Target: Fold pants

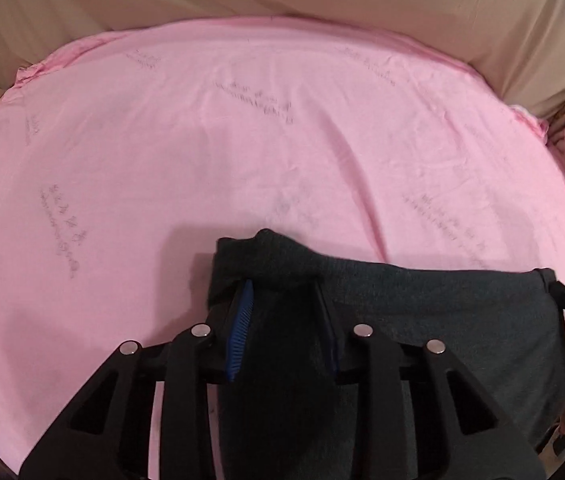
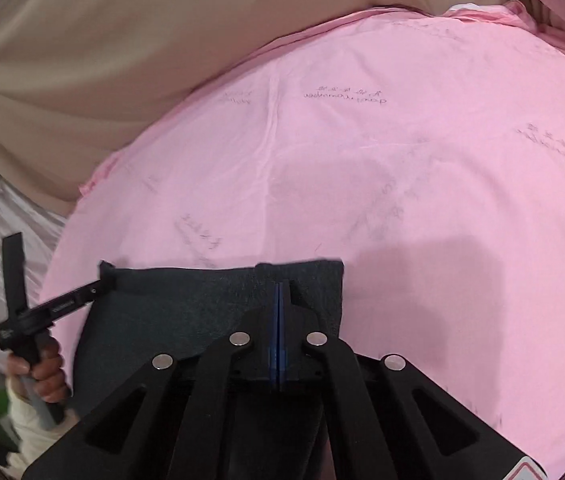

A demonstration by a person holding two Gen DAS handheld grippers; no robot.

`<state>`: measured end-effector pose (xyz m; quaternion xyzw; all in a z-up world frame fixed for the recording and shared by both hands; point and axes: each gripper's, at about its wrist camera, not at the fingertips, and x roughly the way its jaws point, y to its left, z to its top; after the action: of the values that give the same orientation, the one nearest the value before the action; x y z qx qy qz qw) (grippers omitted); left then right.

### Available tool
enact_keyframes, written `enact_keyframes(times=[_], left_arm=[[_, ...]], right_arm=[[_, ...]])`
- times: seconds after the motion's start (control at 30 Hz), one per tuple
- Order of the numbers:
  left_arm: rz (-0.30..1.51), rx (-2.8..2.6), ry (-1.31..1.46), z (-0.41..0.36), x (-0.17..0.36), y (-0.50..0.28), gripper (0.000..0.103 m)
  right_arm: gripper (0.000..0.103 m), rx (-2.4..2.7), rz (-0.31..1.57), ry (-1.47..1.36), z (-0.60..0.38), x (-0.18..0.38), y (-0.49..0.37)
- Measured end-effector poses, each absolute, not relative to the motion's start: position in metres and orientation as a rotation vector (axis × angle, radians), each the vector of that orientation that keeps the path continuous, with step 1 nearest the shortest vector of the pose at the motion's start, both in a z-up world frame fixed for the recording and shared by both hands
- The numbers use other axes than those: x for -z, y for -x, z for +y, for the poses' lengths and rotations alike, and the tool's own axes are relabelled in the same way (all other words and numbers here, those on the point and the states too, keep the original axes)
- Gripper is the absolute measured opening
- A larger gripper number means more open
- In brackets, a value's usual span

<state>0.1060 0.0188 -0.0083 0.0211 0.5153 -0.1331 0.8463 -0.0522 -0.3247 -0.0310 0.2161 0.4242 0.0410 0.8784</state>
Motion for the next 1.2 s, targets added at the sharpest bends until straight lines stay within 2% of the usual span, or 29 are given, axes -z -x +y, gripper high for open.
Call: enact_keyframes(times=[0.07, 0.1, 0.13, 0.17, 0.23, 0.37, 0.4, 0.47, 0.5, 0.57, 0.6, 0.67, 0.7, 0.77, 0.8, 0.87, 0.9, 0.93, 1.03, 1.13, 1.2], left_arm=[[1.023, 0.329, -0.003, 0.040, -0.019, -0.087, 0.037], [1.004, 0.342, 0.007, 0.048, -0.028, -0.079, 0.052], [0.986, 0.341, 0.013, 0.059, -0.038, -0.070, 0.075], [0.972, 0.330, 0.024, 0.074, -0.048, -0.056, 0.083], [0.985, 0.334, 0.029, 0.081, -0.046, -0.038, 0.086], [1.113, 0.357, 0.082, 0.094, -0.006, -0.010, 0.086], [1.149, 0.373, 0.091, 0.093, 0.007, -0.005, 0.085], [1.211, 0.398, 0.110, 0.083, 0.030, 0.000, 0.070], [1.234, 0.422, 0.122, 0.079, 0.038, -0.002, 0.053], [1.245, 0.467, 0.144, 0.075, 0.036, -0.006, 0.029], [1.253, 0.467, 0.152, 0.076, 0.031, -0.007, 0.019], [1.230, 0.418, 0.105, 0.081, 0.024, -0.007, 0.017], [1.242, 0.417, 0.098, 0.083, 0.029, -0.009, 0.021], [1.255, 0.423, 0.139, 0.090, 0.038, -0.010, 0.027], [1.248, 0.418, 0.140, 0.092, 0.035, -0.009, 0.031], [1.225, 0.435, 0.190, 0.096, 0.022, -0.006, 0.054], [1.216, 0.441, 0.212, 0.098, 0.018, -0.005, 0.084], [1.195, 0.455, 0.243, 0.100, 0.013, -0.003, 0.093], [1.214, 0.504, 0.281, 0.094, 0.017, -0.009, 0.093], [1.331, 0.574, 0.400, 0.087, 0.047, -0.018, 0.096], [1.300, 0.599, 0.404, 0.085, 0.049, -0.017, 0.097]], right_arm=[[0.028, -0.091, 0.855, -0.416, -0.317, 0.013, 0.076], [0.034, -0.105, 0.847, -0.406, -0.315, 0.007, 0.089], [0.041, -0.109, 0.848, -0.398, -0.317, 0.005, 0.095], [0.045, -0.111, 0.863, -0.385, -0.317, 0.006, 0.109], [0.055, -0.121, 0.907, -0.407, -0.318, 0.016, 0.124], [0.056, -0.138, 0.965, -0.482, -0.315, 0.044, 0.147], [0.054, -0.147, 0.959, -0.500, -0.314, 0.046, 0.151], [0.029, -0.174, 0.939, -0.510, -0.308, 0.045, 0.160], [0.025, -0.156, 0.931, -0.476, -0.303, 0.042, 0.160], [0.015, -0.164, 0.912, -0.437, -0.298, 0.028, 0.163], [0.014, -0.164, 0.898, -0.426, -0.297, 0.019, 0.167], [0.009, -0.147, 0.908, -0.376, -0.297, 0.017, 0.172], [0.009, -0.132, 0.956, -0.351, -0.298, 0.031, 0.169], [0.016, -0.080, 1.059, -0.378, -0.306, 0.060, 0.167], [0.015, -0.076, 1.011, -0.399, -0.307, 0.057, 0.173], [0.048, -0.087, 0.987, -0.436, -0.307, 0.047, 0.178], [0.056, -0.090, 0.945, -0.454, -0.309, 0.040, 0.181], [0.063, -0.103, 0.912, -0.476, -0.311, 0.034, 0.183], [0.072, -0.176, 0.910, -0.564, -0.319, 0.040, 0.176], [0.074, -0.228, 0.967, -0.625, -0.322, 0.060, 0.161], [0.074, -0.272, 0.935, -0.653, -0.322, 0.064, 0.154]])
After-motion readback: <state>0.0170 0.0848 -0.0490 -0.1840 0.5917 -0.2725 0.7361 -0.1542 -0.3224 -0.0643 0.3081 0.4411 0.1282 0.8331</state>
